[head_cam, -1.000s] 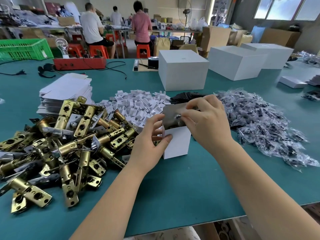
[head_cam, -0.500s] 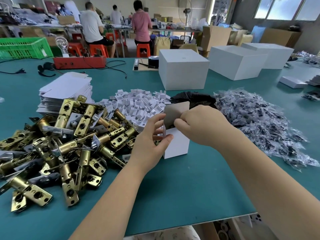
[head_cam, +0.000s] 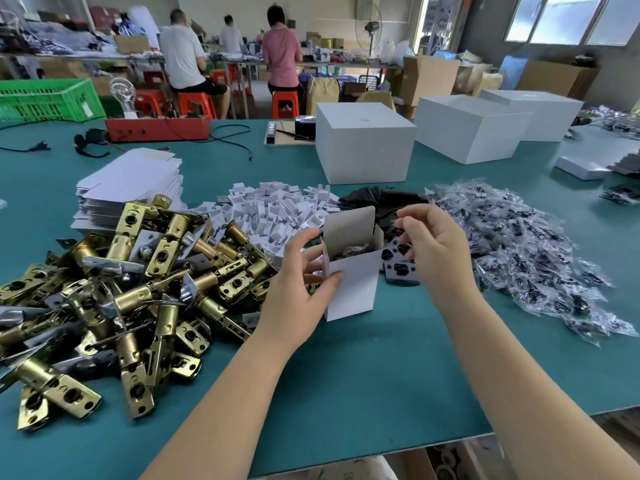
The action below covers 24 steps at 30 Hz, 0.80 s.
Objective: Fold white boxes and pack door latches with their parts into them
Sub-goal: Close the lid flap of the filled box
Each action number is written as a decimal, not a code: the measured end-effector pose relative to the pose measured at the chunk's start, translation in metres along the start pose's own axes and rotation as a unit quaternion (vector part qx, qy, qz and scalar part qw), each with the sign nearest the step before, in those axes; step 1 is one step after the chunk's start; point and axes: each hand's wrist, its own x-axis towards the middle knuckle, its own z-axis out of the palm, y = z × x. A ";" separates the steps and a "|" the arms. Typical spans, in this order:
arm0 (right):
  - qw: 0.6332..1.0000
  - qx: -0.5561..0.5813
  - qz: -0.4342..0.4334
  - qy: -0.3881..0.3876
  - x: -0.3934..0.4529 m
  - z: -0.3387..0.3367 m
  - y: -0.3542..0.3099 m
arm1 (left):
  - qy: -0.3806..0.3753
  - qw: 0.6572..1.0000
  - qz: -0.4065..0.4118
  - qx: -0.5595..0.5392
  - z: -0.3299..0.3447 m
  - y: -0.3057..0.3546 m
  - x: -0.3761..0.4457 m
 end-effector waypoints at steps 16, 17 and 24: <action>0.954 0.169 0.180 -0.172 0.002 0.019 0.023 | -0.035 0.995 0.049 0.081 0.000 0.000 0.002; 0.949 0.180 0.188 -0.179 0.001 0.021 0.023 | -0.034 0.996 0.044 0.076 0.000 0.001 0.002; 0.931 0.232 0.199 -0.200 -0.009 0.030 0.023 | 0.005 0.998 0.028 0.062 0.009 0.002 0.005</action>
